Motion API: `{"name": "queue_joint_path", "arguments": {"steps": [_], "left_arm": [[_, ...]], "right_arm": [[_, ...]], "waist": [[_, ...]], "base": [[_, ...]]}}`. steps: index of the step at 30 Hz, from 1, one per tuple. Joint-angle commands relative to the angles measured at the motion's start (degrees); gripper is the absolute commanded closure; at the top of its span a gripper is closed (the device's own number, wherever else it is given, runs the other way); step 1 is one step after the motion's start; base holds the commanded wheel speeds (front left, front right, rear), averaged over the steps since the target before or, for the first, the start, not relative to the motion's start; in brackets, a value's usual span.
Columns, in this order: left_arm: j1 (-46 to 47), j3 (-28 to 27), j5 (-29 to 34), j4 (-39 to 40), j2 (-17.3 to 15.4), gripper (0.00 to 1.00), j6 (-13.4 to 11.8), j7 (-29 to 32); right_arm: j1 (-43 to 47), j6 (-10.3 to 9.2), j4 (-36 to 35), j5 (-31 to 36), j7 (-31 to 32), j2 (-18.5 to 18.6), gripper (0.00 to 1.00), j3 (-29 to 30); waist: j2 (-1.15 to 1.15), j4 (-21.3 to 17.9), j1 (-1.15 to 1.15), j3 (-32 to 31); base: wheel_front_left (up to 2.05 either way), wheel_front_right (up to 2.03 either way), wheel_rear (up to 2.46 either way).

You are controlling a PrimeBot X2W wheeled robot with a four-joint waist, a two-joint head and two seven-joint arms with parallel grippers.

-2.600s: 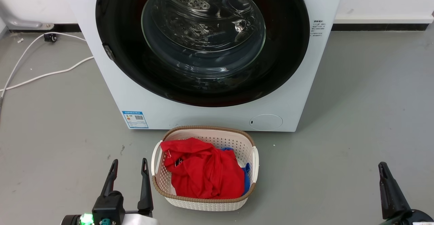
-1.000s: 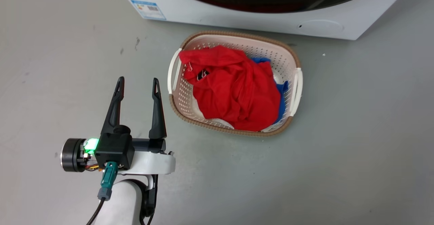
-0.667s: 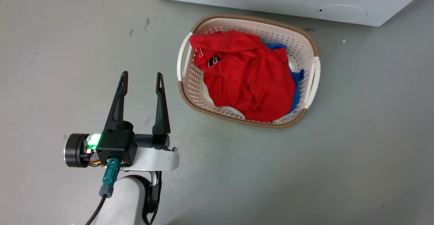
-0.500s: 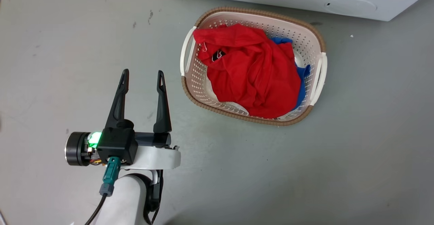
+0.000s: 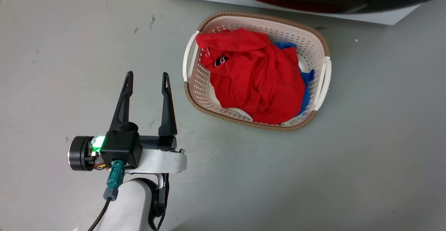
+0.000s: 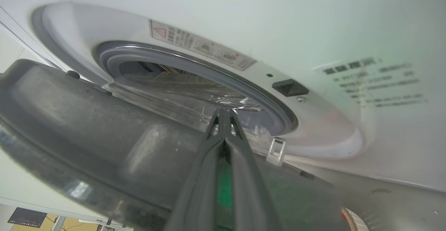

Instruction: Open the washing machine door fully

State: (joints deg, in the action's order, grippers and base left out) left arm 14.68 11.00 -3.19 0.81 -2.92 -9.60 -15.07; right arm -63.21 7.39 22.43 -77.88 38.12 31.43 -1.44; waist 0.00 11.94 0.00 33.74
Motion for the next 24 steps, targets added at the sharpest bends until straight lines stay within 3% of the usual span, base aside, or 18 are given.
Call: {"name": "queue_joint_path", "arguments": {"steps": [1, 8, 24], "left_arm": [[0.1, -0.2, 0.2, -0.1, 0.0, 0.00, -0.1, -0.2], [-0.8, -0.9, 0.7, -0.4, 0.0, 0.00, 0.4, -0.2], [-3.0, -1.9, 1.6, -0.9, 0.0, 0.00, 1.0, -0.2]], "right_arm": [[3.6, 0.18, -1.6, -0.5, 1.7, -2.2, 1.00, -2.3], [12.6, 0.17, -10.0, -3.6, 2.7, -1.2, 1.00, -0.7], [34.0, 0.17, -26.9, -7.9, 0.4, -5.9, 1.00, -2.0]], "waist": [[0.00, -0.5, 0.00, -0.5], [0.00, -1.7, 0.00, -2.4], [0.00, -3.2, 0.00, -6.5]], "base": [[0.00, 0.00, 0.00], [0.00, 0.00, 0.00], [0.00, 0.00, 0.00]]}}
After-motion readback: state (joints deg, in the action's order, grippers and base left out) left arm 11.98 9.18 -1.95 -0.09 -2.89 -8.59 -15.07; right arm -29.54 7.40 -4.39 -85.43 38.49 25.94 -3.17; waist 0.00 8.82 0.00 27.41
